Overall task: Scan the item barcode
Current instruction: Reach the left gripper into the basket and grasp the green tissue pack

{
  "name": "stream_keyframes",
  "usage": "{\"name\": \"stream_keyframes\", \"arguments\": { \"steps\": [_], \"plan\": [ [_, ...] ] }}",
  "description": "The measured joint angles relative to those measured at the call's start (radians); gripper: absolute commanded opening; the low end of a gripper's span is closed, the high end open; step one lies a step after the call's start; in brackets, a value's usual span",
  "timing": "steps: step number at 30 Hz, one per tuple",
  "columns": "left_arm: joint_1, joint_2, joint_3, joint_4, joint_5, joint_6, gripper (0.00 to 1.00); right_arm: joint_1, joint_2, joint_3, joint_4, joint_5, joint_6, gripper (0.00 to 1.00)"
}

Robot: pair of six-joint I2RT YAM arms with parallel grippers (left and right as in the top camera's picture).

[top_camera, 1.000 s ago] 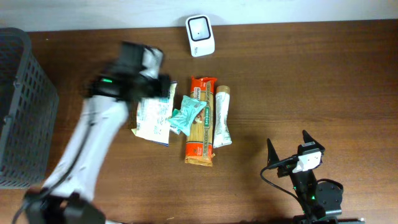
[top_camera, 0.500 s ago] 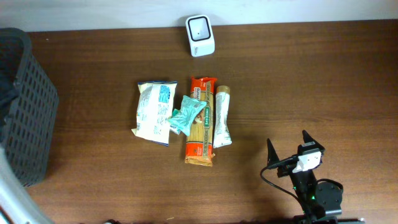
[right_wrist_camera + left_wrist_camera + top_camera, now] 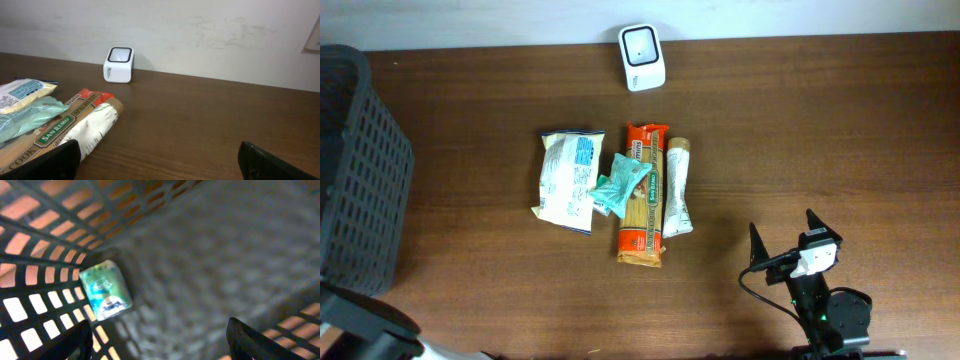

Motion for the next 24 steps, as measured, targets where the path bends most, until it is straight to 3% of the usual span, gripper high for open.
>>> {"name": "stream_keyframes", "arguments": {
  "steps": [9,14,24],
  "plan": [
    [0.0,0.083,0.0,0.021,-0.142,0.003,0.8,0.0,0.0,0.0,0.0,0.0,0.001,0.99],
    [0.002,0.177,0.0,0.016,-0.22,0.009,0.66,0.0,0.0,0.0,0.0,0.0,0.0,0.99],
    [0.039,0.315,0.0,-0.003,-0.246,0.014,0.6,0.0,0.0,0.0,0.0,0.0,0.001,0.99]
  ]
}}
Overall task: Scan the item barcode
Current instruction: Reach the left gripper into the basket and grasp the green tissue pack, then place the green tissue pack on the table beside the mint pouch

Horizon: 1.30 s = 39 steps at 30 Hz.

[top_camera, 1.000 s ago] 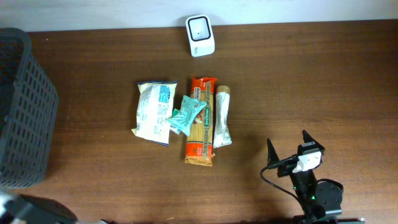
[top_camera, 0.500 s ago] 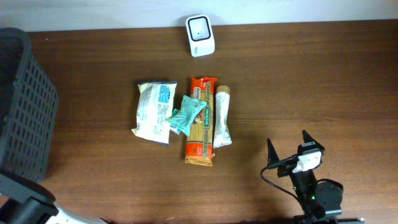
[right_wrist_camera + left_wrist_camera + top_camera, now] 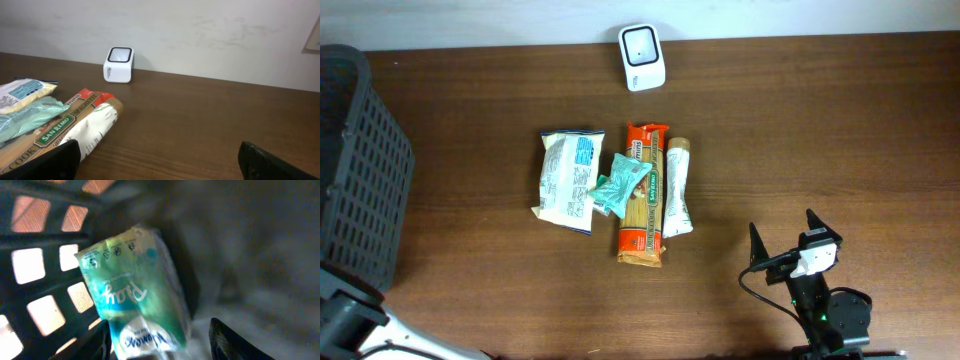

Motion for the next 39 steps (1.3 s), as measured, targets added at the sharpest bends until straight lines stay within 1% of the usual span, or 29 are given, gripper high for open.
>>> {"name": "stream_keyframes", "arguments": {
  "steps": [3,4,5,7,8,14,17,22,24,25,29,30,34,37,39],
  "plan": [
    [0.017,0.026,0.0,0.001,-0.002,0.0,0.6,0.0,0.0,0.0,0.0,0.0,0.0,0.99],
    [0.022,0.031,0.001,0.005,-0.002,0.0,0.41,0.0,0.0,0.0,0.0,0.0,0.0,0.99],
    [0.027,0.032,0.001,0.015,-0.001,0.0,0.27,0.0,0.0,0.0,0.0,0.0,0.0,0.99],
    [0.032,0.035,0.001,0.021,-0.002,0.001,0.02,0.0,0.0,0.0,0.0,0.0,0.0,0.99],
    [0.036,0.037,0.001,0.024,-0.002,0.002,0.0,0.0,0.0,0.0,0.0,0.0,-0.001,0.99],
    [0.038,0.037,0.006,0.029,-0.008,0.005,0.0,0.0,0.0,0.0,0.0,0.0,0.0,0.99],
    [0.038,0.037,0.019,0.006,0.009,0.004,0.0,0.0,0.0,0.0,0.0,0.0,0.0,0.99],
    [0.024,0.037,0.151,-0.064,0.182,0.003,0.0,0.0,0.0,0.0,0.0,0.0,0.0,0.99],
    [0.006,0.023,0.261,-0.096,0.301,0.003,0.0,0.0,0.0,0.0,0.0,0.0,0.0,0.99],
    [-0.002,0.008,0.297,-0.107,0.338,0.004,0.0,0.0,0.0,0.0,0.0,0.0,0.0,0.99],
    [-0.058,-0.117,0.443,-0.125,0.509,0.003,0.0,0.0,0.0,0.0,0.0,0.0,0.0,0.99],
    [-0.085,-0.179,0.476,-0.126,0.556,0.003,0.0,0.0,0.0,0.0,0.0,0.0,0.0,0.99],
    [-0.185,-0.376,0.513,-0.138,0.629,0.003,0.0,0.0,0.0,0.0,0.0,0.0,0.0,0.99],
    [-0.293,-0.513,0.523,-0.232,0.652,0.003,0.0,0.0,0.0,0.0,0.0,0.0,0.0,0.99],
    [-0.396,-0.572,0.526,-0.346,0.661,0.005,0.0,0.0,0.0,0.0,0.0,0.0,0.0,0.99]
  ]
}}
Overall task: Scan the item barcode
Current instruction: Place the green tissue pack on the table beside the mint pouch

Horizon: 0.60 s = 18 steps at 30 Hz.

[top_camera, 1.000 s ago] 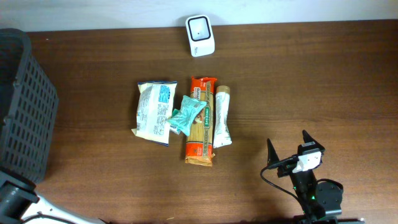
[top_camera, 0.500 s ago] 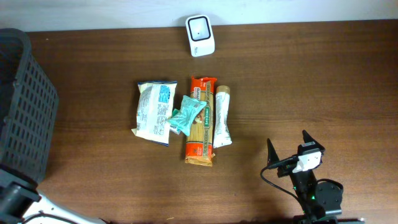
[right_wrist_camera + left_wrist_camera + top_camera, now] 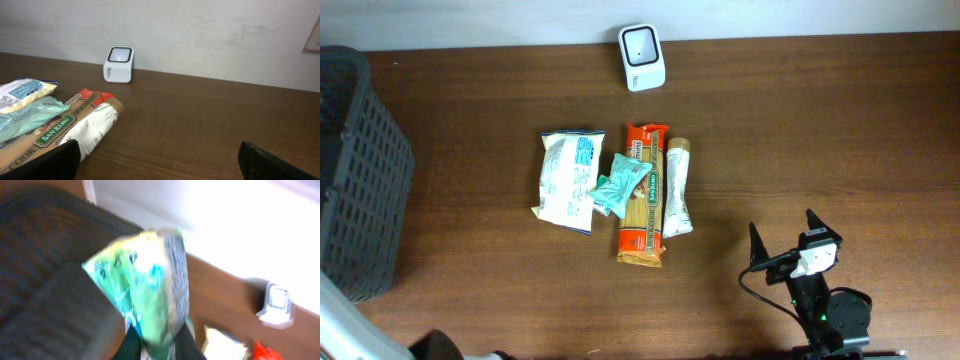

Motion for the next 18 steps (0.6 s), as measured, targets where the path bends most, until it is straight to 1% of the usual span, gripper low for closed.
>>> {"name": "stream_keyframes", "arguments": {
  "steps": [3,4,7,10,12,13,14,16,18],
  "plan": [
    [-0.15,-0.017,-0.005,-0.127,0.002,0.025,0.0,0.0,0.0,0.0,0.0,0.0,0.0,0.99],
    [-0.218,-0.013,-0.032,-0.14,-0.001,0.034,0.0,0.0,0.0,0.0,0.0,0.0,0.0,0.99],
    [-0.345,0.005,-0.153,-0.118,-0.021,0.048,0.0,0.0,0.0,0.0,0.0,0.0,0.0,0.99],
    [-0.47,0.032,-0.37,-0.002,-0.033,0.052,0.0,0.0,0.0,0.0,0.0,0.0,0.0,0.98],
    [-0.527,0.044,-0.481,0.066,-0.037,0.051,0.0,0.0,0.0,0.0,0.0,0.0,0.0,0.99],
    [-0.598,0.053,-0.603,0.146,-0.037,0.043,0.0,0.0,0.0,0.0,0.0,0.0,0.0,0.99],
    [-0.624,0.056,-0.636,0.174,-0.037,0.042,0.0,0.0,0.0,0.0,0.0,0.0,0.0,0.99],
    [-0.679,0.052,-0.719,0.296,-0.045,0.038,0.0,0.0,0.0,0.0,0.0,0.0,0.0,0.99],
    [-0.75,0.053,-0.806,0.382,-0.044,0.035,0.01,0.0,0.0,0.0,0.0,0.0,0.0,0.99]
  ]
}}
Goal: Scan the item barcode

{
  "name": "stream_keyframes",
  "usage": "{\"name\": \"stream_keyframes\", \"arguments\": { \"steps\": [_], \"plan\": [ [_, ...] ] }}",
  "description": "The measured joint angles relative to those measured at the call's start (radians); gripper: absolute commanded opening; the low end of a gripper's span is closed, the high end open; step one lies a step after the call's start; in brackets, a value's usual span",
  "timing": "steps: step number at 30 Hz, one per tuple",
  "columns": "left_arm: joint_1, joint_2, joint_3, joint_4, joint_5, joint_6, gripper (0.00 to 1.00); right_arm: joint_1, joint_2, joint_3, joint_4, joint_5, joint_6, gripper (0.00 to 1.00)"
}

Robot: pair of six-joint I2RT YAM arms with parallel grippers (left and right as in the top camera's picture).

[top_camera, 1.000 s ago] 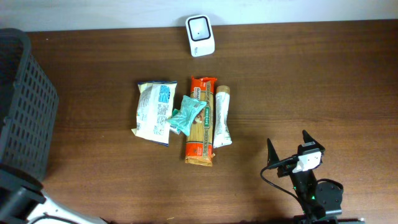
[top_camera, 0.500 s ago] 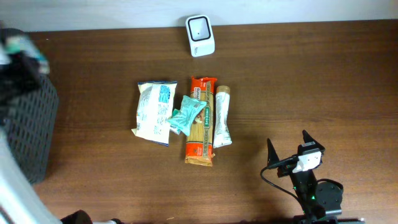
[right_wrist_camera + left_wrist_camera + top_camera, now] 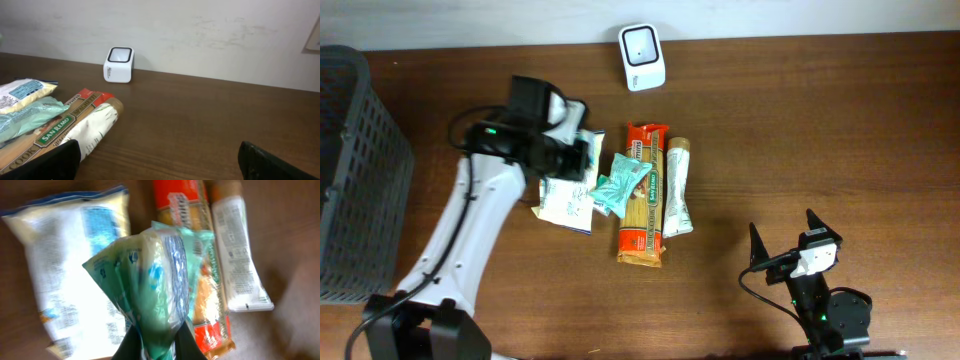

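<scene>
My left gripper (image 3: 155, 341) is shut on a green pouch (image 3: 145, 285), which stands up between its fingers. In the overhead view the left gripper (image 3: 576, 152) hangs over the top of the white snack bag (image 3: 563, 195), left of the item row. The white scanner (image 3: 642, 44) stands at the table's far edge, its window facing up; the right wrist view shows the scanner (image 3: 119, 64) against the wall. My right gripper (image 3: 162, 161) rests open near the front right with nothing between its fingers; overhead, the right gripper (image 3: 783, 240) points toward the items.
A teal packet (image 3: 620, 183), a red pasta pack (image 3: 642, 215) and a white tube (image 3: 678, 190) lie side by side mid-table. Beneath the held pouch are the white bag (image 3: 60, 270) and the tube (image 3: 240, 255). A dark mesh basket (image 3: 360, 170) stands at the left edge.
The left arm has come from the basket side to the middle of the table, the green pouch still in its grip. It now hangs over the white bag. The right arm is unchanged.
My left gripper was open inside the basket above the green pouch. Then its fingers were close on either side of the pouch. Later it held the pouch up beside the basket, and now over the items on the table. The right gripper stayed open and still.
</scene>
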Motion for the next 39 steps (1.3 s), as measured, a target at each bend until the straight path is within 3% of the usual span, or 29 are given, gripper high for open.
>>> {"name": "stream_keyframes", "arguments": {
  "steps": [5,6,7,8,12,18,24,33,39],
  "plan": [
    [-0.091,0.001,-0.097,0.119,-0.039,-0.01,0.17,0.0,0.0,0.0,0.0,0.0,0.0,0.99],
    [-0.098,0.001,-0.106,0.125,-0.051,-0.007,0.25,0.0,0.0,0.0,0.0,0.0,0.001,0.99],
    [-0.103,0.001,-0.112,0.129,-0.062,-0.009,0.52,0.0,0.0,0.0,0.0,0.0,0.0,0.99],
    [-0.109,0.001,-0.122,0.132,-0.084,-0.006,0.67,0.0,0.0,0.0,0.0,0.0,0.0,0.99],
    [-0.11,0.009,-0.126,0.149,-0.114,-0.011,0.86,0.0,0.0,0.0,0.0,0.0,0.001,0.99],
    [-0.09,0.014,-0.107,0.124,-0.145,-0.012,0.99,0.0,0.0,0.0,0.0,0.0,0.001,0.99],
    [0.078,-0.064,0.02,0.016,-0.155,0.021,0.99,0.0,0.0,0.0,0.0,0.0,0.001,0.99],
    [0.457,-0.211,0.076,-0.056,-0.102,0.174,0.99,0.0,0.0,0.0,0.0,0.0,0.0,0.99],
    [0.559,-0.211,0.076,-0.045,-0.049,0.32,0.99,0.0,0.0,0.0,0.0,0.0,0.001,0.99]
  ]
}}
